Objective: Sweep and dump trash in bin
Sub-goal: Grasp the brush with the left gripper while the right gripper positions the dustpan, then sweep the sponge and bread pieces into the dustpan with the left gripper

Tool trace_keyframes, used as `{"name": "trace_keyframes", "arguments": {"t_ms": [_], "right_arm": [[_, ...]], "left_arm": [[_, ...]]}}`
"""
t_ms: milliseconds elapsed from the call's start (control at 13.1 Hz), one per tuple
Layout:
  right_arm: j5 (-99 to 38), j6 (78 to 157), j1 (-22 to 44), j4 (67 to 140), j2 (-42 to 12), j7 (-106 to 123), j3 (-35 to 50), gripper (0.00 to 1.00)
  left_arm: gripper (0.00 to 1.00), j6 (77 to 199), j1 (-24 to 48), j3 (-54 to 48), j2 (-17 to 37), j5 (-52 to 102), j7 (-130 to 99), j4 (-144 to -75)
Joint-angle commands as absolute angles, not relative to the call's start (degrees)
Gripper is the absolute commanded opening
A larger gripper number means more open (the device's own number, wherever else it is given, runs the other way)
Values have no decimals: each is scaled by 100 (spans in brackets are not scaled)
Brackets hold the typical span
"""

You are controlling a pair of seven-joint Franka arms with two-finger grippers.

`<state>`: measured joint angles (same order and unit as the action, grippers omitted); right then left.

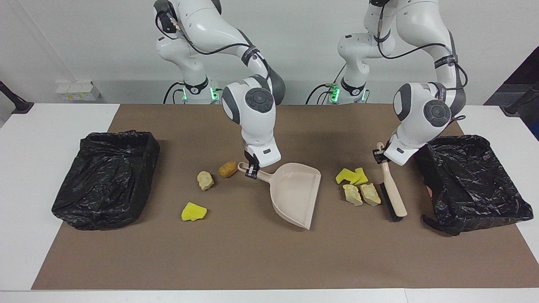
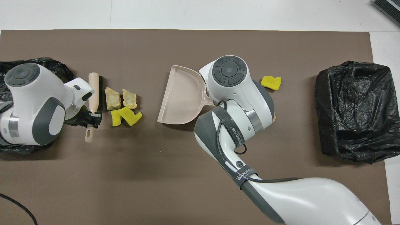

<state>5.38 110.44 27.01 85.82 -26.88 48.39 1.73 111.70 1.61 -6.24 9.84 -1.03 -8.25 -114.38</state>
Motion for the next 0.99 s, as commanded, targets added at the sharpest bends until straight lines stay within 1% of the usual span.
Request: {"name": "trace_keyframes", "arguments": {"t_ms": [0, 304, 685, 913], "right_arm": [[703, 10908, 2689, 8806, -2453, 5981, 211, 0], [914, 10863, 2751, 9131, -2294, 6801, 211, 0], [993, 11082, 2690, 9193, -2461, 6768, 211, 0], [967, 11127, 2690, 9185, -2487, 6697, 211, 0]], "left_arm": [[0, 11407, 499, -597, 625, -88, -1141, -11864], [0, 11479, 843, -598, 475, 360, -1353, -12094], [0, 11759, 1519, -598, 326, 650, -1538, -12339], [0, 11865, 1941, -598, 290, 1081, -1635, -12340]]}}
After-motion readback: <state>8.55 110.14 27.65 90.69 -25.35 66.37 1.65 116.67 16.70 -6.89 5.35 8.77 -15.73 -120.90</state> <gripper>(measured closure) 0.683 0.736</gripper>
